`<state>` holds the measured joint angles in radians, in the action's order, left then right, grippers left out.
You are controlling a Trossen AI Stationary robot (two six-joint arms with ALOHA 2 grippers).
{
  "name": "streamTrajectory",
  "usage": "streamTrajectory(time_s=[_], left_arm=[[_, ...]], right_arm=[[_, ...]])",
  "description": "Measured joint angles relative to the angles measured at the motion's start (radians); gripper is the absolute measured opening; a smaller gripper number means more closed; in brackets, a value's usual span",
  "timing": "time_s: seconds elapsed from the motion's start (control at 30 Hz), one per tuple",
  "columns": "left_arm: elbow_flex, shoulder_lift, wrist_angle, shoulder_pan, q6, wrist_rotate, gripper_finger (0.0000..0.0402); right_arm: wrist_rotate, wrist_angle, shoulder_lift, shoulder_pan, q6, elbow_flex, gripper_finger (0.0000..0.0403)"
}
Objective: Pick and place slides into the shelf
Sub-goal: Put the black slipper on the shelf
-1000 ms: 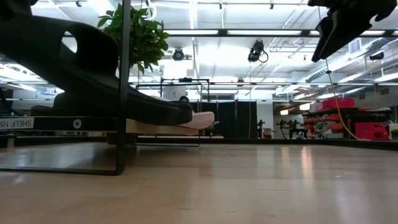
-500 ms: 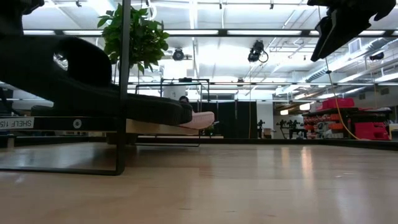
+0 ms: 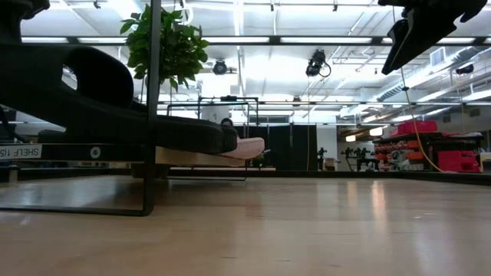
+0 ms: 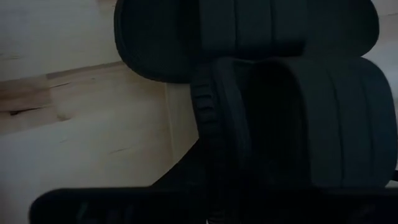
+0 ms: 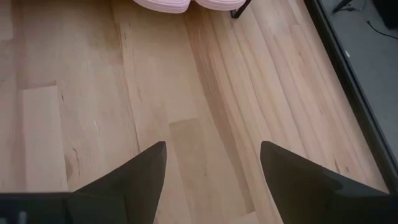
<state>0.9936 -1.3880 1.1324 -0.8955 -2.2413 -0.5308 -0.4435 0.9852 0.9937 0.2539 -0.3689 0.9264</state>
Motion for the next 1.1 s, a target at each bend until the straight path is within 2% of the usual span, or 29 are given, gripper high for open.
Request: streamTrajectory(time_s=[0.17, 0.57, 1.1], left_arm=[[-0.001, -0.001, 0.001, -0.001, 0.019, 0.008, 0.0086], [-0.001, -0.001, 0.010, -0.001, 0.054, 0.004, 0.0100], [-0.001, -0.001, 0.033, -0.001, 0.074, 0.008, 0.0214]], right_arm=[[0.000, 0.000, 0.000, 0.000, -0.004, 0.000, 0.0267], [0.011, 0.000, 0.000, 0.000, -0.006, 0.000, 0.0267], [0.027, 0.000, 0.000, 0.000, -0.009, 0.000, 0.0267]])
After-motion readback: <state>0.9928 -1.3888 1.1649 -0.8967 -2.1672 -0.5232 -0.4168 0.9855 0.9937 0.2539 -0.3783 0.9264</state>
